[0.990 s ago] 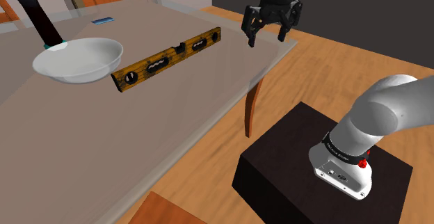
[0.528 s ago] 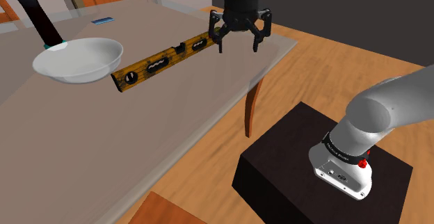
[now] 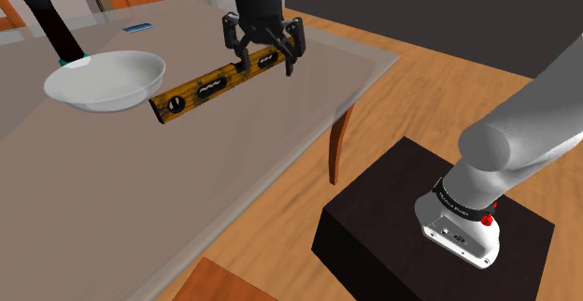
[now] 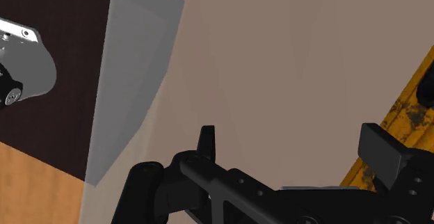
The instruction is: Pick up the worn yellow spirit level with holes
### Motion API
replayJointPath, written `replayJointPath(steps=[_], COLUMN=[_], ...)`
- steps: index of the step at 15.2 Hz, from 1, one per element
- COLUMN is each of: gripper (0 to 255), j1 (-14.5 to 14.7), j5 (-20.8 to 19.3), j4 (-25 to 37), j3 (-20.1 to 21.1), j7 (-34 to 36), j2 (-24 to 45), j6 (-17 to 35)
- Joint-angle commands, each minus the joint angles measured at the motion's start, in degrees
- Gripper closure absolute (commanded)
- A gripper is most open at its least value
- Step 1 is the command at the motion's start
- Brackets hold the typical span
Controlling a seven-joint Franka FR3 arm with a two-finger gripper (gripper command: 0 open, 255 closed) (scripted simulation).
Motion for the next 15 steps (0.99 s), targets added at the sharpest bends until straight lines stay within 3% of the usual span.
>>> replayJointPath(steps=[1,3,7,15], gripper=[0,0,0,0], j1=[0.7,6.9,19.8,17.4], j5=[-8.9,-16.4,-24.2,-23.8], j4=[6.0,12.6,27.3,20.0], j3=[4.7,3.4,-3.7,-3.6], j7=[12.3,21.6,32.5,33.1], j2=[11.0,20.4,32.6,31.9], j6=[-1.3,-4.0,-9.5,-3.2])
